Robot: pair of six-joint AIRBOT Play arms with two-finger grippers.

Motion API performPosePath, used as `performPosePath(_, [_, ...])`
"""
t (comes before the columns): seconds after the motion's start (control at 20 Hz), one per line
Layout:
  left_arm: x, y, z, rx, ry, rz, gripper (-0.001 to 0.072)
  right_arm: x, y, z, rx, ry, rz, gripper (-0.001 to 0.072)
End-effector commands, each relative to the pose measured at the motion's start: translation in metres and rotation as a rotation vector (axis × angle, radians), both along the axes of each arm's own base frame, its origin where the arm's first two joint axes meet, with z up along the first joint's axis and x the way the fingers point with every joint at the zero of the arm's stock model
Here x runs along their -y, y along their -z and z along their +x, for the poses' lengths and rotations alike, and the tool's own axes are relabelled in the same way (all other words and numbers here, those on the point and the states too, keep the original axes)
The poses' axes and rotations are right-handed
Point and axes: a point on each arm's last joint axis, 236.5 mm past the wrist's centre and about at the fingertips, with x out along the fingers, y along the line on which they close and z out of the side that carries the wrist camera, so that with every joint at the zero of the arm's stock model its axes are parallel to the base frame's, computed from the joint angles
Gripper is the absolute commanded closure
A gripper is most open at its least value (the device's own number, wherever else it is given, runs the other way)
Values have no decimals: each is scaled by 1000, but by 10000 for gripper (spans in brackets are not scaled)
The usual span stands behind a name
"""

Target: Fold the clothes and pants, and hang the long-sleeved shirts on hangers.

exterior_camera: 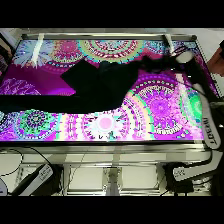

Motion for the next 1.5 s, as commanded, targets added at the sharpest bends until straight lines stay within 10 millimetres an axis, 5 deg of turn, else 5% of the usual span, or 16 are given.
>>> performPosePath(0.0, [12,-6,15,66,41,-37,682,116,-51,-39,23,149,-153,681])
performPosePath(0.2, [13,-6,15,65,43,-41,682,216,-57,-89,-56,330,-260,681])
performPosePath(0.45, [33,-1,20,61,139,-83,682,266,-19,-127,-207,422,-289,680])
performPosePath(0.7, [53,52,7,-61,254,-146,682,304,52,-191,-389,552,-281,681])
performPosePath(0.85, [71,84,0,-141,361,-161,682,321,68,-226,-434,649,-232,680])
performPosePath(1.05, [98,128,-18,-293,508,-146,683,312,98,-247,-505,660,-189,681])
performPosePath(1.3, [94,175,-62,-499,519,-134,683,324,121,-284,-602,695,-243,680])
performPosePath(1.45, [99,192,-72,-530,522,-159,682,322,139,-303,-659,714,-214,680])
